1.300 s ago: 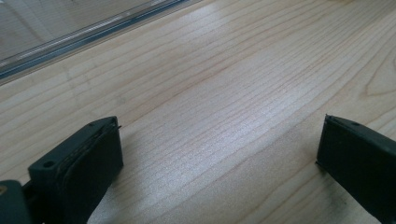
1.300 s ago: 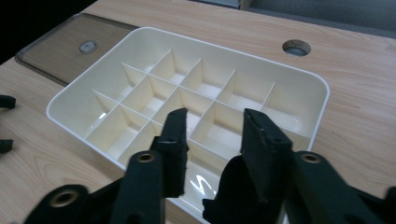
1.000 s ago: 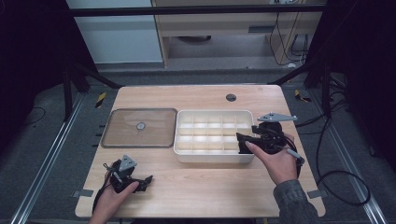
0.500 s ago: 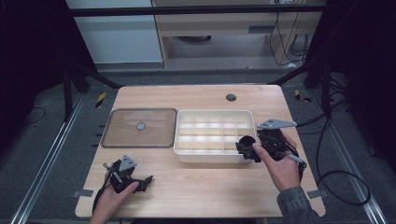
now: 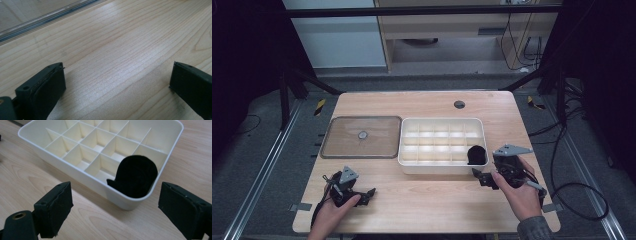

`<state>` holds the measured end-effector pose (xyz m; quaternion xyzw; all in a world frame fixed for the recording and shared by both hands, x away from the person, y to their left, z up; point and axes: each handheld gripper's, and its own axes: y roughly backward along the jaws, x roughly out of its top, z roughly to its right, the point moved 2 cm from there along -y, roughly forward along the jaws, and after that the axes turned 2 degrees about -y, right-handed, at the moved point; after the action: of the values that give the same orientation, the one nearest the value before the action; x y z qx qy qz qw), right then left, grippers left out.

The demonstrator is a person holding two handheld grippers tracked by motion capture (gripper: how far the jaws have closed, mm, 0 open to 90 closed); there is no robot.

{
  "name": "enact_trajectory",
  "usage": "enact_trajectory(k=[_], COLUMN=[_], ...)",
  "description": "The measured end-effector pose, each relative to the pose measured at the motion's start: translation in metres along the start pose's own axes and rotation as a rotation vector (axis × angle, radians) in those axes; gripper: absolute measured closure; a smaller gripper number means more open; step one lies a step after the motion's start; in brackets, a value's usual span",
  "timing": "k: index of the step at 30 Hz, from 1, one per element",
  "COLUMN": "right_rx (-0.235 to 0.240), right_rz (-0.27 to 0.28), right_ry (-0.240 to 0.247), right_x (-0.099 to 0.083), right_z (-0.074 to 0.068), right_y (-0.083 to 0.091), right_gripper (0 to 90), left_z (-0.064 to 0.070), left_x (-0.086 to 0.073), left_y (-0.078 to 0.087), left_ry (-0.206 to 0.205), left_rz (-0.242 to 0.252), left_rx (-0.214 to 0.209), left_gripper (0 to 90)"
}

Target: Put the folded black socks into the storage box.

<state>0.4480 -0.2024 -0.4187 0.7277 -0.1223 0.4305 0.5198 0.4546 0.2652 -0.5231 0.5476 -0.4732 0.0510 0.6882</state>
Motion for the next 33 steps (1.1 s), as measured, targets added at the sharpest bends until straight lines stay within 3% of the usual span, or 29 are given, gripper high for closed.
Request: enact_trajectory(k=[6, 12, 20, 33], right_rx=[-0.019, -0.04, -0.043, -0.038], right_rz=[-0.012, -0.037, -0.087, -0.099], right_ry=[0.064, 0.078, 0.063, 0.052], right_x=[-0.024, -0.04, -0.06, -0.074], right_z=[0.002, 0.007, 0.011, 0.013], right_y=[-0.004, -0.014, -0.03, -0.041], right_gripper=[12.3, 12.2, 12.3, 12.4], left_z=[0.0, 0.0, 0.0, 0.0], left_x=[0.0, 0.0, 0.0, 0.0], left_y=[0.0, 0.0, 0.0, 0.0], left_ry=[-0.001, 0.002, 0.001, 0.001], left_rz=[-0.001, 0.001, 0.0, 0.0], left_rx=[0.0, 0.0, 0.0, 0.0], left_gripper=[0.0, 0.0, 0.0, 0.0])
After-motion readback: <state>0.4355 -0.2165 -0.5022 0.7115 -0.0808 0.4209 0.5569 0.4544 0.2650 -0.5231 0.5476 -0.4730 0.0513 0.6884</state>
